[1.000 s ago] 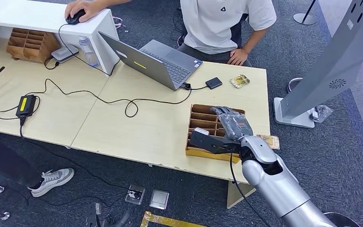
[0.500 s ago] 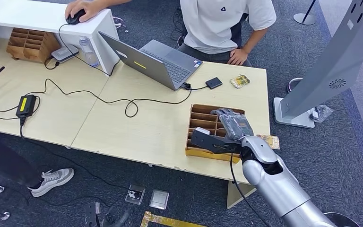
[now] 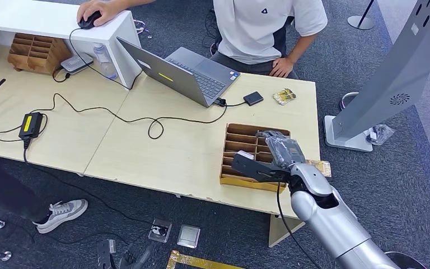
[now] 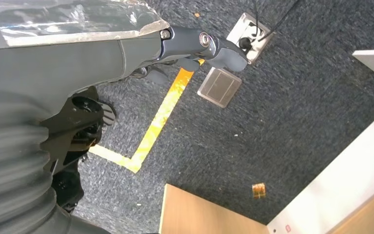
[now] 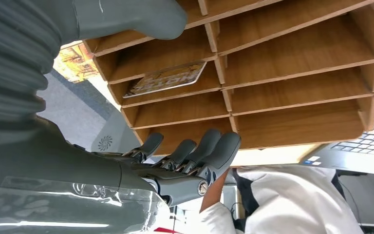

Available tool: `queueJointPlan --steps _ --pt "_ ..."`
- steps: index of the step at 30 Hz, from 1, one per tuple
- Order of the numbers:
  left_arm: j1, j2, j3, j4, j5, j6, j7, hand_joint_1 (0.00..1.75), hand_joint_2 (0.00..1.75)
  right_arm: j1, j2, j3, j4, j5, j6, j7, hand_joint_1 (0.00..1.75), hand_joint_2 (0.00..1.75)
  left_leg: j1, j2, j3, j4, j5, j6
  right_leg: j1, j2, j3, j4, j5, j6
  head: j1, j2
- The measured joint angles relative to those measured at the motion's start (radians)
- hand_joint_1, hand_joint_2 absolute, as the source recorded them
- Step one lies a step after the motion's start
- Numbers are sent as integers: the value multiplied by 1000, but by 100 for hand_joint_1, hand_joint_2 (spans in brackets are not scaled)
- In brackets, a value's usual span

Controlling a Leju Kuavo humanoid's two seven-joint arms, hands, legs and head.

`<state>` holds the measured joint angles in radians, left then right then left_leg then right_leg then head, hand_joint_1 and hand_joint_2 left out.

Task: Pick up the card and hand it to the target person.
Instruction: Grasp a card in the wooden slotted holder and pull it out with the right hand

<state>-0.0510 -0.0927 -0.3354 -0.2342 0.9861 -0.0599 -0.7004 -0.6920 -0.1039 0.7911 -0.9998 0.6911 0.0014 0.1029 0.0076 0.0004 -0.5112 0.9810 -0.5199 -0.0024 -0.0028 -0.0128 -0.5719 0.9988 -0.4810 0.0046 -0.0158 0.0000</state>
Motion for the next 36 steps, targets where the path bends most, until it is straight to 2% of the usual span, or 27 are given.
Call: queueJointPlan --steps 15,21,29,36 --pt "2 1 94 0 -78 -56 0 0 175 12 -23 -7 3 0 0 9 61 175 0 0 0 0 0 0 0 0 0 0 0 0 0 0" --pt "2 1 122 0 -103 -73 0 0 175 13 -23 -7 0 1 0 10 70 175 0 0 0 0 0 0 0 0 0 0 0 0 0 0" --pt "3 1 148 0 -119 -94 0 0 175 14 -22 -6 -4 10 0 11 95 175 0 0 0 0 0 0 0 0 0 0 0 0 0 0" --pt "3 1 168 0 -133 -98 0 0 175 14 -18 -6 -6 14 0 10 93 175 0 0 0 0 0 0 0 0 0 0 0 0 0 0"
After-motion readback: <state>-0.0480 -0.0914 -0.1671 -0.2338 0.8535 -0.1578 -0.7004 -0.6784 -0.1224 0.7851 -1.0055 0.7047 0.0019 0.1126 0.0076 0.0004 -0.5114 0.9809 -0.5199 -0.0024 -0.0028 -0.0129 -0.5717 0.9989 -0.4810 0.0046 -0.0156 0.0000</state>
